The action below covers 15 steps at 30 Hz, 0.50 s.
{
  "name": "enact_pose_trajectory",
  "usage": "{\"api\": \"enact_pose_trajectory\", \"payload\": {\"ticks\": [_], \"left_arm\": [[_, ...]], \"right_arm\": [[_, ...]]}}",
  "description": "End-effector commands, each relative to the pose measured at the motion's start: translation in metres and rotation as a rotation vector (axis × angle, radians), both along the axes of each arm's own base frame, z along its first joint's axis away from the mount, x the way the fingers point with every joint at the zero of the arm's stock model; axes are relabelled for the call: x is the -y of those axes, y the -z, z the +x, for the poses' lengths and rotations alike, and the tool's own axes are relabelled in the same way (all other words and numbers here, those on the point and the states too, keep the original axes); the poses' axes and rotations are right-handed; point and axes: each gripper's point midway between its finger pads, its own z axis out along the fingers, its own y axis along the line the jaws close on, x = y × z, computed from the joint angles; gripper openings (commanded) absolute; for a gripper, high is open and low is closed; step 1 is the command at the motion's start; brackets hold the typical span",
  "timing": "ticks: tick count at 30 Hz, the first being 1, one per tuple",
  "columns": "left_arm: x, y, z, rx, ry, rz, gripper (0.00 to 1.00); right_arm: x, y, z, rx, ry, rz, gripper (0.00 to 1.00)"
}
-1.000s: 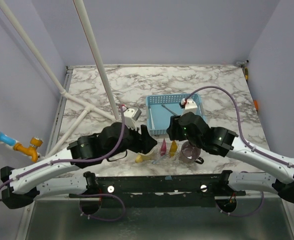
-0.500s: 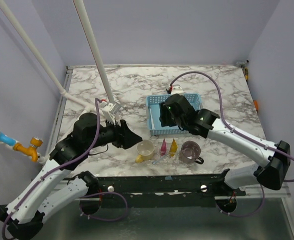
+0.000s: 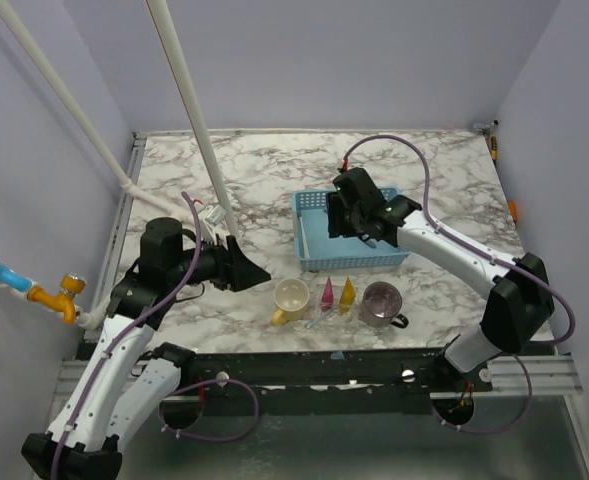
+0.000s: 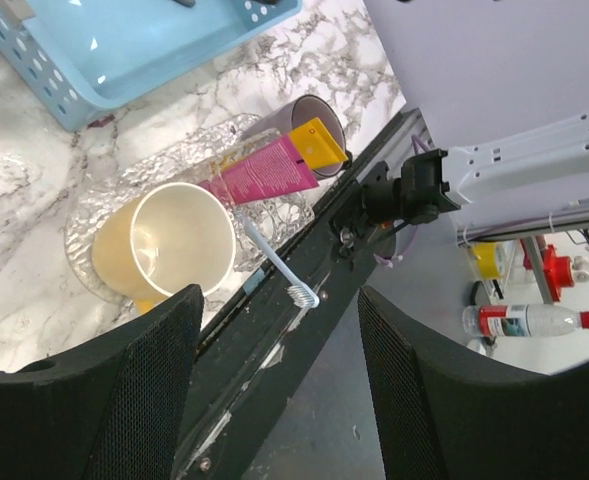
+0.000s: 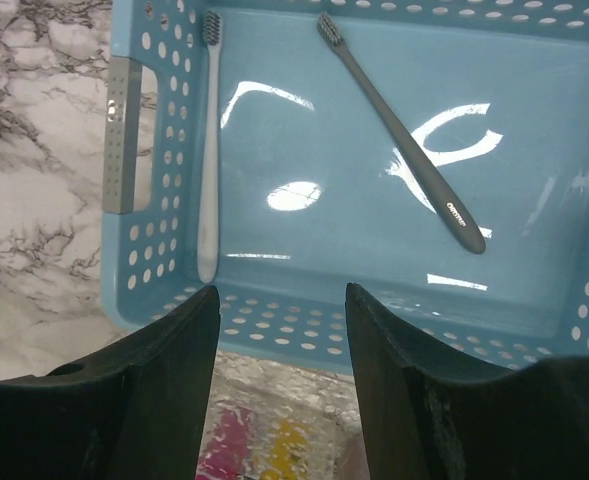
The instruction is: Prepare toiletry sets of a toothbrush and toothpaste on the tray
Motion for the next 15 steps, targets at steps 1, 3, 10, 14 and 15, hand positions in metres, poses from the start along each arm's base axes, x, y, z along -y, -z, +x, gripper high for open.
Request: {"api": "enact_pose_trajectory", "payload": {"ticks": [1,3,10,14,15], "left_arm": [[0.006,0.005,-0.007,0.001,0.091,-0.043,0.63],[0.005,0.010,-0.003,-0.003,0.082,-0.041,0.63],[0.001,0.014,0.003,-0.009,0.065,-0.045,0.62],[-0.001,0.016,0.001,-0.008,0.055,-0.043,0.62],[-0.002,0.017,0.002,-0.009,0.048,-0.040,0.62]], "right_arm": [[-0.010,0.004,0.016,-0.006,-0.019,0.026,0.57],[-0.010,0.011,0.022,-0.018,-0.012,0.021,0.57],[-0.007,0.036,0.040,-0.051,0.016,-0.012,0.58],[-0.006,0.055,0.049,-0.082,0.033,-0.037,0.58],[-0.006,0.060,0.052,-0.090,0.038,-0.040,0.58]]}}
